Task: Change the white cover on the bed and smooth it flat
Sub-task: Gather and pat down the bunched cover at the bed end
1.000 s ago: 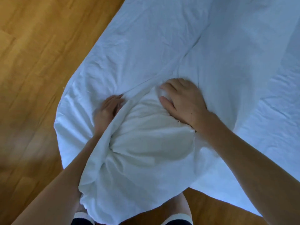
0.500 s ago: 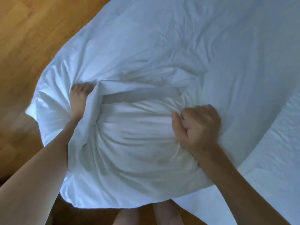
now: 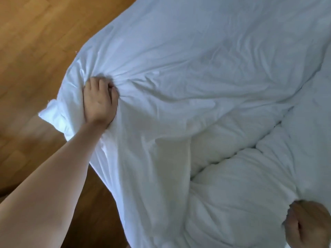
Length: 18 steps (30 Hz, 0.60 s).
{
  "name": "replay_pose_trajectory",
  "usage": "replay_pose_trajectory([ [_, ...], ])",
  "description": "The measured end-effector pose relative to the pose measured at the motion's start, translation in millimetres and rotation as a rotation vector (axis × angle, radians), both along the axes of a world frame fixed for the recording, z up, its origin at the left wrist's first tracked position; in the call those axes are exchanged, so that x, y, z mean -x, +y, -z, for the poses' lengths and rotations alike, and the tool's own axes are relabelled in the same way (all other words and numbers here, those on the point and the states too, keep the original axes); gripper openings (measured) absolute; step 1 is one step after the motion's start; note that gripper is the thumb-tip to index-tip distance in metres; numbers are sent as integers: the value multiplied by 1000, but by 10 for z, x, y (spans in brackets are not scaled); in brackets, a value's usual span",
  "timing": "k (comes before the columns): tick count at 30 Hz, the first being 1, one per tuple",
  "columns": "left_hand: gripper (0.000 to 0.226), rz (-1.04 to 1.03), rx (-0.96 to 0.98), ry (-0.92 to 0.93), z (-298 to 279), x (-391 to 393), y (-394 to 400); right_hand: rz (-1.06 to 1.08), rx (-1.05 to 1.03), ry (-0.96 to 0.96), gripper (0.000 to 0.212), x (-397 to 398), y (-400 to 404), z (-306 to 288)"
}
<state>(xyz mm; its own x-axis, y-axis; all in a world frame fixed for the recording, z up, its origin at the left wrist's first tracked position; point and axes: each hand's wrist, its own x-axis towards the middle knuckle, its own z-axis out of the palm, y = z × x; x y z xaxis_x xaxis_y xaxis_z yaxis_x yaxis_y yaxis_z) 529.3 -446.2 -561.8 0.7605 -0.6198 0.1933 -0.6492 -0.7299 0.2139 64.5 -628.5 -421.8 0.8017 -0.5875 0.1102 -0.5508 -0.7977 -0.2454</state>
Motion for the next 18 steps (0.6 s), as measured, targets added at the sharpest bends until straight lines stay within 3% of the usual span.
replay_pose_trajectory([
  [5, 28, -22, -70, 67, -22, -27, 7, -10, 29, -40, 22, -532, -32, -372],
  [7, 43, -71, -10, 333, -167, -55, -33, -97, 17, -52, 21, -748, -133, -432],
  [9, 45, -206, 213, 730, -512, -5, -174, -119, -58, 39, 31, -947, -236, -417],
  [11, 38, -235, 235, 894, -930, 184, -338, -140, -184, 145, 43, -1161, -274, -353],
  [15, 49, 259, 68, 785, -1678, 1173, -538, -229, -322, 317, 62, -1392, -359, -168],
  [17, 54, 494, -224, 739, -1622, 1679, -567, -314, -302, 337, 67, -1346, -402, -119],
  [18, 52, 509, -408, 731, -1443, 1817, -548, -337, -285, 349, 68, -1312, -416, -115],
])
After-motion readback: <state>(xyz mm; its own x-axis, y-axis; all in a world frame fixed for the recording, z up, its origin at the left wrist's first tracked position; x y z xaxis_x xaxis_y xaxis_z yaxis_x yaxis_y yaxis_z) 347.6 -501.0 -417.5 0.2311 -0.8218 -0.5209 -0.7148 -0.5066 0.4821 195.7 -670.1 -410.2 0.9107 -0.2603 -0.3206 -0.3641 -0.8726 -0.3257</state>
